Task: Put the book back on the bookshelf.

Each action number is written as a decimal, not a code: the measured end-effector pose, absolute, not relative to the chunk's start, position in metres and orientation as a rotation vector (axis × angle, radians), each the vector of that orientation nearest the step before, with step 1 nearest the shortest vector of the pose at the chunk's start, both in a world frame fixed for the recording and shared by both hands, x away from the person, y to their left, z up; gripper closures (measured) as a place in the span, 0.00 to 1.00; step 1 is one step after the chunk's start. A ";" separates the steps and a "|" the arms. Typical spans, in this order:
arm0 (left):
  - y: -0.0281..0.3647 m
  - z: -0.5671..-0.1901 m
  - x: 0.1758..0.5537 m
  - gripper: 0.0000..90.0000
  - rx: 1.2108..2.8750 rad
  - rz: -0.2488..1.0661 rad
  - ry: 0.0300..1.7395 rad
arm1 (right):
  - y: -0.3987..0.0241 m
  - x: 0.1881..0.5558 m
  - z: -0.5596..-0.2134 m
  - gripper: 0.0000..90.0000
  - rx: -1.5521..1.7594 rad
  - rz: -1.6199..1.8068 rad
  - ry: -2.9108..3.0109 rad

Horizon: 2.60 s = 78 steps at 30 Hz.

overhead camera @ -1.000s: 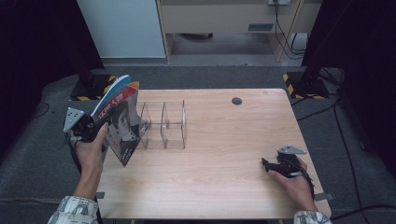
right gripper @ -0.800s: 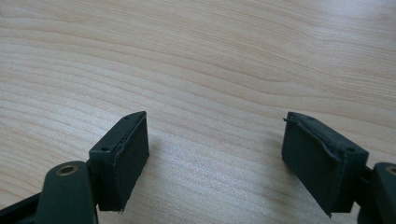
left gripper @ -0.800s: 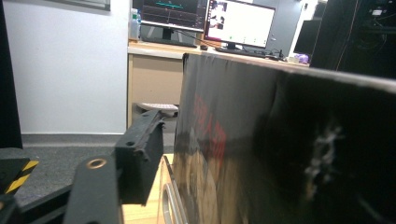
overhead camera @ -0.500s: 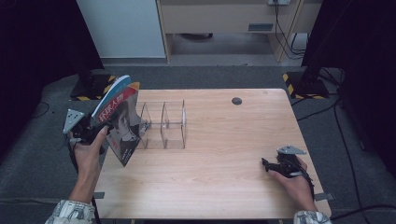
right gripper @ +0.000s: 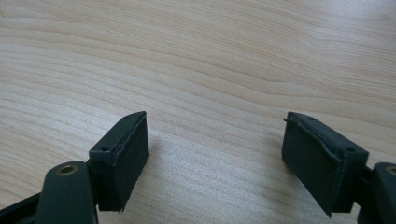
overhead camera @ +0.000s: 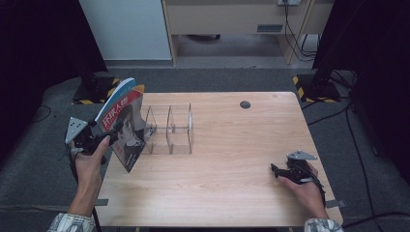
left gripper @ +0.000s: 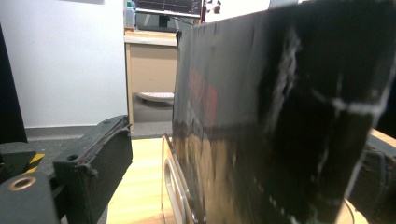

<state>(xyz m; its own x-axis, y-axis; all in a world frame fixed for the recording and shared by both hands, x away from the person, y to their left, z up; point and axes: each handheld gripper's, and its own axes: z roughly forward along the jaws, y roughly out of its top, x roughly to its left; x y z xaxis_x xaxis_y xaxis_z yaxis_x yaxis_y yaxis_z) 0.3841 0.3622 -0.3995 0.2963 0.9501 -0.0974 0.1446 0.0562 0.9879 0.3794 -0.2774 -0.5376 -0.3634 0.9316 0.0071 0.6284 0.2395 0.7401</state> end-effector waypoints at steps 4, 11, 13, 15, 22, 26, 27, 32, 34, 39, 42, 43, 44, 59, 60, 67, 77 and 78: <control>0.361 -0.402 0.381 0.06 1.394 0.875 1.121 | -0.277 0.380 -0.538 0.26 1.425 0.927 2.081; 0.357 -0.405 0.375 0.06 1.406 0.864 1.107 | -0.277 0.380 -0.538 0.26 1.425 0.927 2.081; 0.356 -0.406 0.374 0.05 1.408 0.878 1.107 | -0.277 0.379 -0.538 0.26 1.426 0.927 2.081; 0.356 -0.407 0.373 0.05 1.411 0.880 1.108 | -0.277 0.380 -0.538 0.26 1.425 0.927 2.081; 0.359 -0.413 0.370 0.05 1.402 0.886 1.127 | -0.277 0.380 -0.538 0.26 1.425 0.926 2.081; 0.359 -0.414 0.368 0.05 1.408 0.883 1.124 | -0.277 0.379 -0.538 0.26 1.425 0.926 2.081; 0.359 -0.414 0.367 0.05 1.405 0.884 1.124 | -0.277 0.379 -0.538 0.26 1.425 0.926 2.081; 0.361 -0.416 0.362 0.05 1.413 0.880 1.129 | -0.277 0.379 -0.538 0.26 1.425 0.926 2.081; 0.361 -0.418 0.360 0.05 1.422 0.881 1.132 | -0.277 0.379 -0.538 0.26 1.428 0.927 2.080; 0.365 -0.424 0.353 0.05 1.437 0.874 1.142 | -0.277 0.379 -0.538 0.26 1.428 0.927 2.080; 0.367 -0.427 0.349 0.05 1.438 0.873 1.148 | -0.277 0.379 -0.538 0.26 1.429 0.927 2.080; 0.369 -0.428 0.347 0.05 1.440 0.874 1.149 | -0.277 0.379 -0.538 0.26 1.426 0.927 2.081; 0.370 -0.429 0.346 0.05 1.443 0.880 1.150 | -0.277 0.379 -0.538 0.26 1.429 0.927 2.080; 0.369 -0.417 0.344 0.06 1.443 0.872 1.124 | -0.277 0.379 -0.538 0.26 1.423 0.928 2.082; 0.369 -0.414 0.344 0.06 1.443 0.879 1.117 | -0.277 0.379 -0.538 0.26 1.424 0.928 2.082; 0.366 -0.407 0.343 0.06 1.451 0.877 1.102 | -0.277 0.379 -0.538 0.25 1.421 0.929 2.083; 0.362 -0.410 0.325 0.06 1.503 0.870 1.079 | -0.277 0.378 -0.537 0.26 1.429 0.926 2.083; 0.362 -0.409 0.323 0.06 1.506 0.867 1.076 | -0.277 0.378 -0.537 0.25 1.427 0.926 2.086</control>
<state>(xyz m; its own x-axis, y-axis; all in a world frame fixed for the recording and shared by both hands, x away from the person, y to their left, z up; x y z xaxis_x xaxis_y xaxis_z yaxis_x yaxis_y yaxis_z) 0.3235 0.3621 -0.4094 0.3347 0.9422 -0.0138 0.1872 -0.0521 0.9809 0.3783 -0.2771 -0.5373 -0.3662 0.9305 0.0094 0.6312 0.2410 0.7373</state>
